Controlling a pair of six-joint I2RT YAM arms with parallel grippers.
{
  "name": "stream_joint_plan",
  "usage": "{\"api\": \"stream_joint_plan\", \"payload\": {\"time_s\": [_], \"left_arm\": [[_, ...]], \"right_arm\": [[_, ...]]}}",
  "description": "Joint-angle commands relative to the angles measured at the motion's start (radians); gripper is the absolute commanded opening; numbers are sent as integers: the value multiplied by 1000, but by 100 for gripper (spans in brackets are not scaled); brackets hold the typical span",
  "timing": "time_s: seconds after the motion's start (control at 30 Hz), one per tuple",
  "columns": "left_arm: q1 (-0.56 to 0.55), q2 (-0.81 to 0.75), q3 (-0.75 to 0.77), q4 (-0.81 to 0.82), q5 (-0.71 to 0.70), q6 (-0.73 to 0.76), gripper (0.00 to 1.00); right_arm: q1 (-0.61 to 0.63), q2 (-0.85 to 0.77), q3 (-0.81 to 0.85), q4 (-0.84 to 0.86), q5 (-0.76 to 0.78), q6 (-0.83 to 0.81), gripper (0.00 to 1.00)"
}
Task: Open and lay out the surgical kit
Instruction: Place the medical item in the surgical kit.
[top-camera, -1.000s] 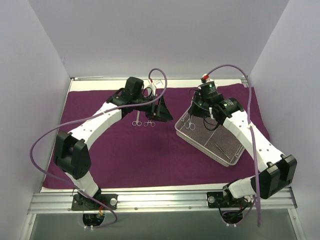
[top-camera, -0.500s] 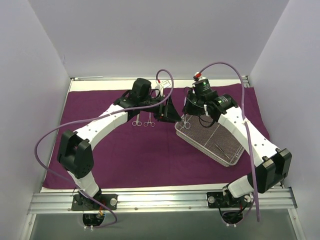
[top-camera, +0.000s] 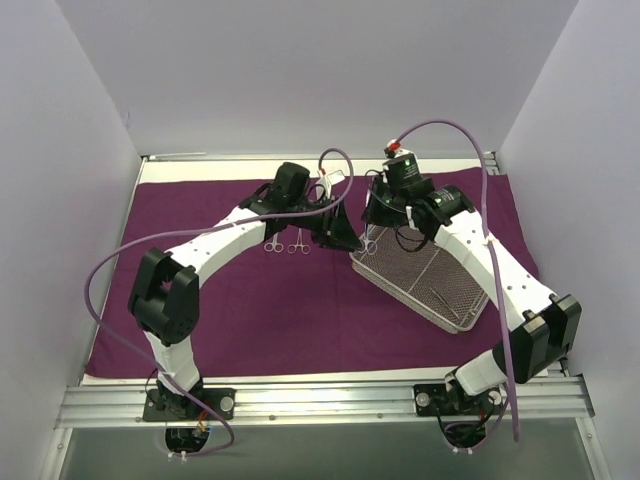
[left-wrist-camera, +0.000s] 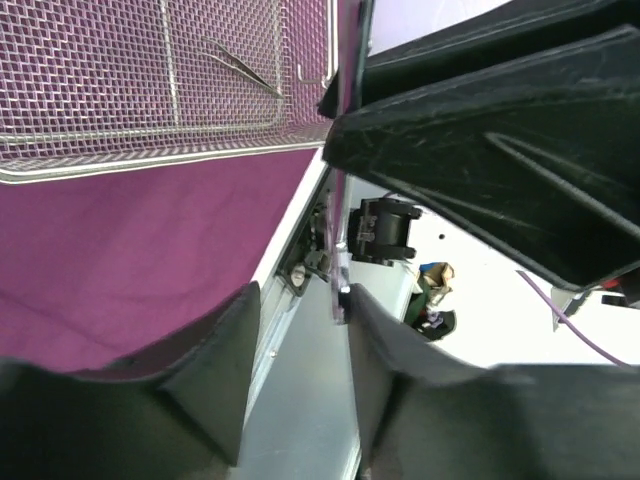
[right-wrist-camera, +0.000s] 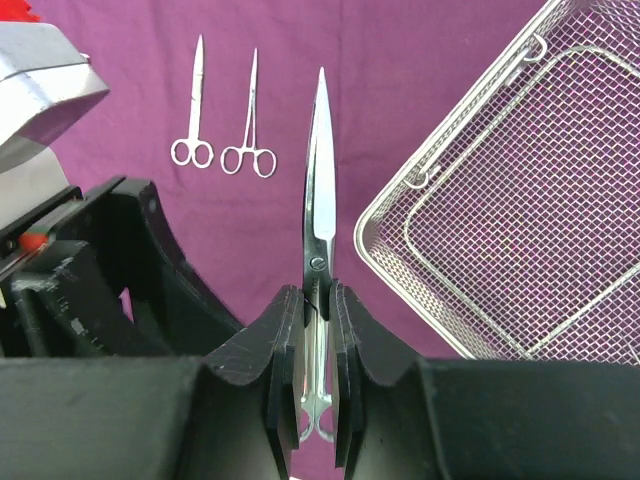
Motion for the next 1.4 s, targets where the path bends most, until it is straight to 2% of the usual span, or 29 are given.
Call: {"api": "stream_joint_plan", "payload": {"time_s": [0.0, 0.03, 0.07, 0.13, 0.17, 0.2, 0.23, 0.33, 0.37, 0.53, 0.63, 0.83, 1.03, 1.37], "left_arm": [[-2, 9, 63, 33, 46, 4, 42], [0, 14, 63, 37, 52, 6, 35], [3, 16, 56, 43, 55, 4, 23], [11, 11, 43, 62, 63, -4, 10], [18, 9, 37, 62, 64, -2, 2], [40, 3, 17, 60, 63, 7, 2], [57, -10, 6, 42, 49, 18, 2], [147, -46, -45, -36, 18, 99, 2], [173, -53, -52, -73, 9, 172, 2], [358, -81, -71, -281, -57, 384, 2], [412, -55, -22, -444, -190, 585, 2], [488, 15, -28, -490, -212, 682, 2], [523, 91, 26, -552, -305, 755, 2], [540, 189, 127, -573, -341, 756, 2]], "right_arm": [[14, 16, 55, 28, -5, 5, 0], [16, 21, 59, 31, -5, 7, 0], [16, 24, 64, 30, -10, 5, 0], [17, 42, 72, 31, -19, 4, 0], [16, 50, 85, 25, -20, 1, 4], [14, 64, 93, 16, -19, -2, 16], [11, 69, 101, 13, -19, -5, 41], [-10, 82, 128, -16, 4, -19, 68], [-18, 82, 131, -27, 7, -24, 72], [-122, 82, 108, -61, -2, -35, 74], [-168, 78, 84, -76, -17, -44, 74], [-184, 81, 55, -96, -26, -58, 73], [-190, 98, 38, -102, -48, -59, 72], [-195, 116, 13, -99, -62, -53, 72]]}}
